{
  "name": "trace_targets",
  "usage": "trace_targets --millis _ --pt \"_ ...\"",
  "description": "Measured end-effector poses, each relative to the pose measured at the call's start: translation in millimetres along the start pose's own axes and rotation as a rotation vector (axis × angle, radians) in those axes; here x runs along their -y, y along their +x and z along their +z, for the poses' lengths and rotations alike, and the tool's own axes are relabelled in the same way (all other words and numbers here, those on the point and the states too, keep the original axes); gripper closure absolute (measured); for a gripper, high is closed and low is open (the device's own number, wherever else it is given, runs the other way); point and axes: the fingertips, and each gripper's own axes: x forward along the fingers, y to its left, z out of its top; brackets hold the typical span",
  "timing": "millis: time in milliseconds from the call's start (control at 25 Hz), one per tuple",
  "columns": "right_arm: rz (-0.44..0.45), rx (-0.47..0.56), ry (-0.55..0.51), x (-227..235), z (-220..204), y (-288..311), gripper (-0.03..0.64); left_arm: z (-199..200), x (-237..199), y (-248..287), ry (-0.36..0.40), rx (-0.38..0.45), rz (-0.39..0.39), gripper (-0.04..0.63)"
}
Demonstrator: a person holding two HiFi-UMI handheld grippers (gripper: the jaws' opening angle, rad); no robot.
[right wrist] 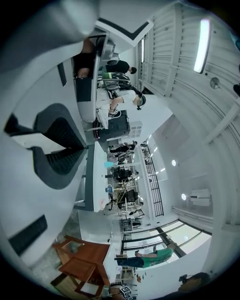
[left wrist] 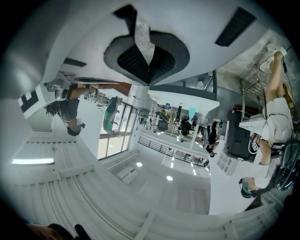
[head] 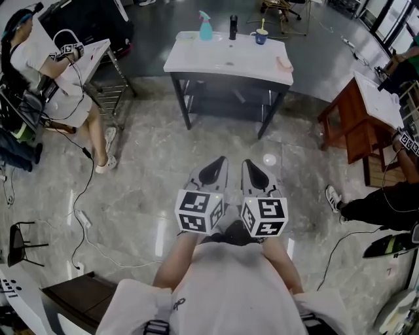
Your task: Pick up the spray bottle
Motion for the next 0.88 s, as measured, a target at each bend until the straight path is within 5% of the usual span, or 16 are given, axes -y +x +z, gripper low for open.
trace_targets --millis 520,880 --pt "0.033 0.006 0.034 12 -5 36 0.592 -2 -24 25 0.019 -0.002 0.026 0.569" --pt "0.062 0.003 0.017 59 20 107 0.592 23 -42 98 0.035 -0.014 0.028 0.569"
